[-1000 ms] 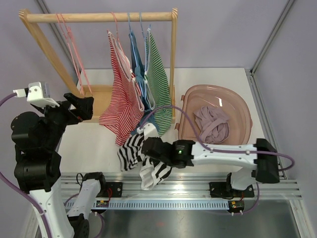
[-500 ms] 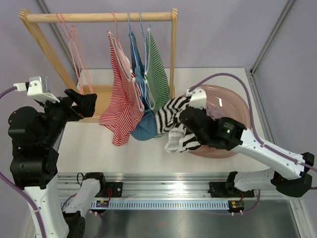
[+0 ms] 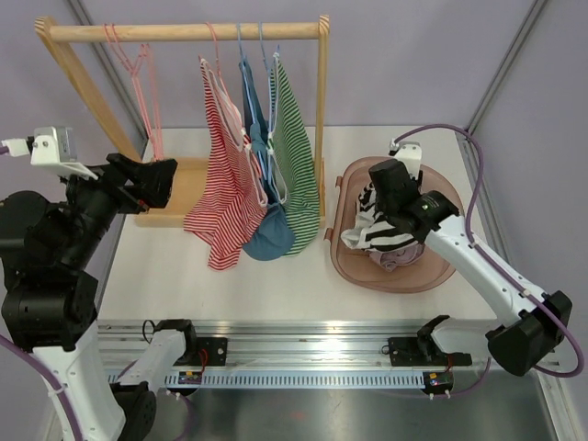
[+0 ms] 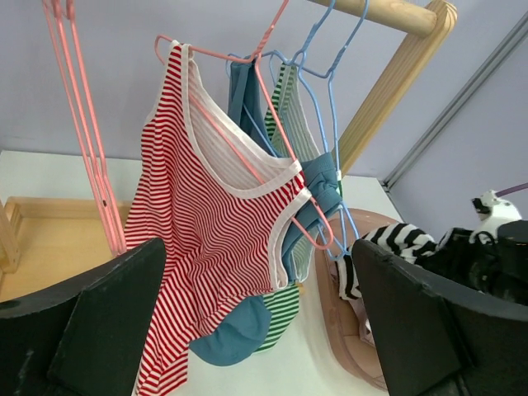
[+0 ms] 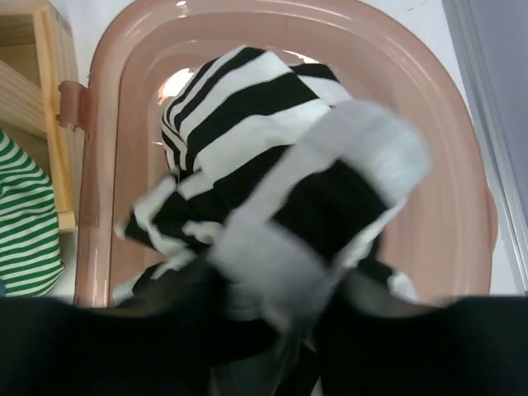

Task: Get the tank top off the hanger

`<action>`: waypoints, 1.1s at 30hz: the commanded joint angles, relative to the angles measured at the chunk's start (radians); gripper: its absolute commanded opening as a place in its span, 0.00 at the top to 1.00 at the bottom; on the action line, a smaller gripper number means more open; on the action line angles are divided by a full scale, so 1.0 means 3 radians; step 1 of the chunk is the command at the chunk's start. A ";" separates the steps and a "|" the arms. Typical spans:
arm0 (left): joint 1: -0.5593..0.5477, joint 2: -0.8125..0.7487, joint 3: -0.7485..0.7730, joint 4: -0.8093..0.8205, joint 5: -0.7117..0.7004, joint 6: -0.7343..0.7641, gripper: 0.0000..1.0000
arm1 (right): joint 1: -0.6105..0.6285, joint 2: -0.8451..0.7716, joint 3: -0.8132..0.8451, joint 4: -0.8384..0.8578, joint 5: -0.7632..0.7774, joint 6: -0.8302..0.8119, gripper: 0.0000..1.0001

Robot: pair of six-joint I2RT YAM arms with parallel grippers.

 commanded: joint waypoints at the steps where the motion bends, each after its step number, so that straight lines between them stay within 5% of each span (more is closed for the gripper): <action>1: -0.0012 0.0277 0.0201 0.0134 0.0176 -0.0062 0.01 | -0.0066 0.0104 -0.0083 0.0409 -0.0113 -0.0081 0.42; 3: -0.0012 0.0364 0.0303 0.0114 0.0191 -0.0062 0.01 | -0.0066 0.0150 -0.0089 0.0399 -0.0052 -0.0076 0.01; 10: -0.0078 0.0773 0.0626 0.0109 0.0048 -0.0087 0.01 | -0.0066 -0.0171 -0.0165 0.0429 -0.0117 -0.0066 0.01; 17: -0.0884 0.1269 0.0922 0.0083 -0.0703 0.0010 0.01 | -0.0066 -0.0754 -0.0472 0.0649 -0.0960 -0.0065 0.01; 24: -0.1198 0.1754 0.1045 0.0221 -0.1393 0.0025 0.01 | -0.0066 -0.1148 -0.0788 0.0848 -0.1839 0.0087 0.00; 33: -0.1438 0.2149 0.1086 0.0364 -0.2002 0.0122 0.11 | -0.0061 -0.1404 -0.0835 0.0905 -0.2219 0.0165 0.01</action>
